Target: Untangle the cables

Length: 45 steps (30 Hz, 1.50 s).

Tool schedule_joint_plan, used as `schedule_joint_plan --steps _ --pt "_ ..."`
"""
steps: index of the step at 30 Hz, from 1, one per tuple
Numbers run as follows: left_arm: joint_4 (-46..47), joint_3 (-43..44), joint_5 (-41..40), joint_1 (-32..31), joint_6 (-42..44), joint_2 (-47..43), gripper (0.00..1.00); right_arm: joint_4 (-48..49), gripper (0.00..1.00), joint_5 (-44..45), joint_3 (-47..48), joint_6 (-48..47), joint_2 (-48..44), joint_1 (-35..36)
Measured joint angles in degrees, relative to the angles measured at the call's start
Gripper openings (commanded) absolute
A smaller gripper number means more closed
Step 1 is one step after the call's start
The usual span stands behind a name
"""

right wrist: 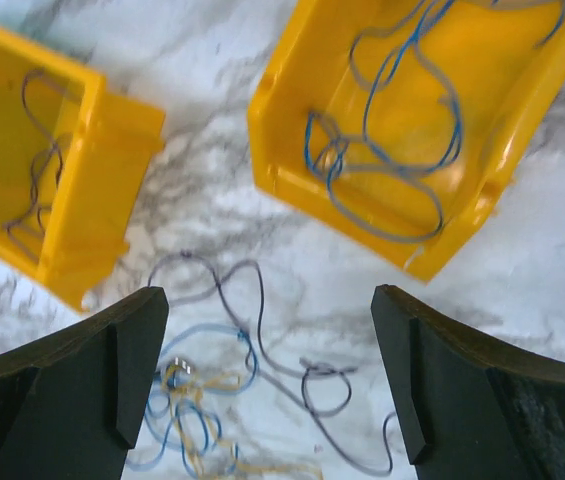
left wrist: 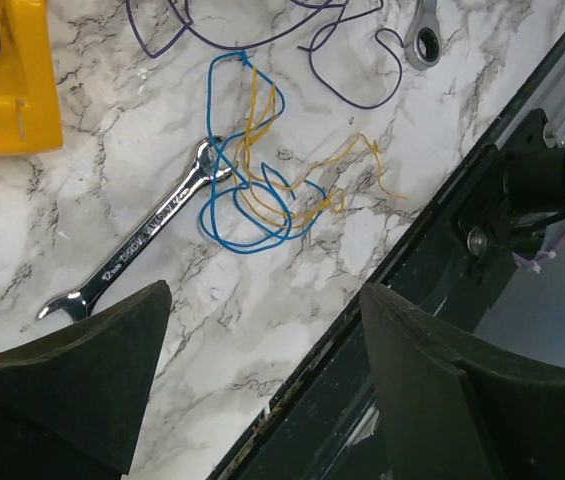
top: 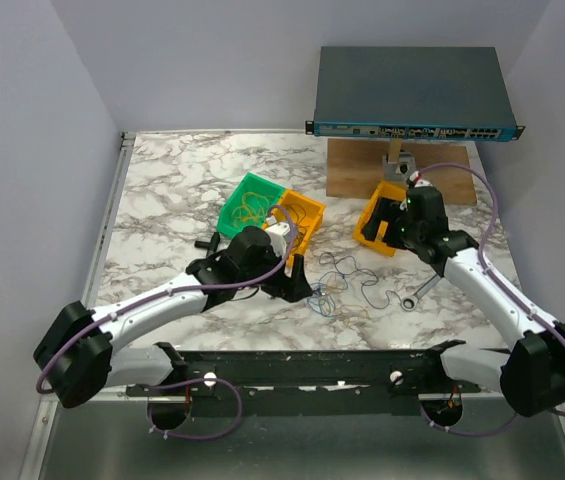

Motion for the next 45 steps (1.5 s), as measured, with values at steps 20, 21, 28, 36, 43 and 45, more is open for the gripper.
schedule_joint_plan --steps 20,21,28,36,43,45 --pt "19.1 -11.6 -5.2 -0.4 5.9 -1.5 0.76 -3.0 0.83 -11.0 -8.9 1.6 4.2 2.4" --pt "19.6 -12.2 -5.5 -0.4 6.3 -1.9 0.76 -3.1 0.80 -11.0 -8.1 1.3 5.4 2.7" --pt "22.6 -15.5 -6.9 -0.5 9.2 -5.9 0.76 -4.0 0.46 -10.4 -4.4 -0.4 11.1 4.7" --pt "24.4 -16.3 -6.9 -0.5 9.9 -7.3 0.76 -9.4 0.54 -8.9 1.3 -1.9 15.2 7.3" --pt "26.1 -17.7 -6.7 -0.5 10.0 -8.5 0.75 -11.8 0.01 -7.1 1.4 -3.3 16.5 8.3" --pt "26.7 -18.0 -5.9 -0.5 10.1 -8.5 0.73 -12.7 0.01 -6.5 1.4 -3.4 16.6 8.4"
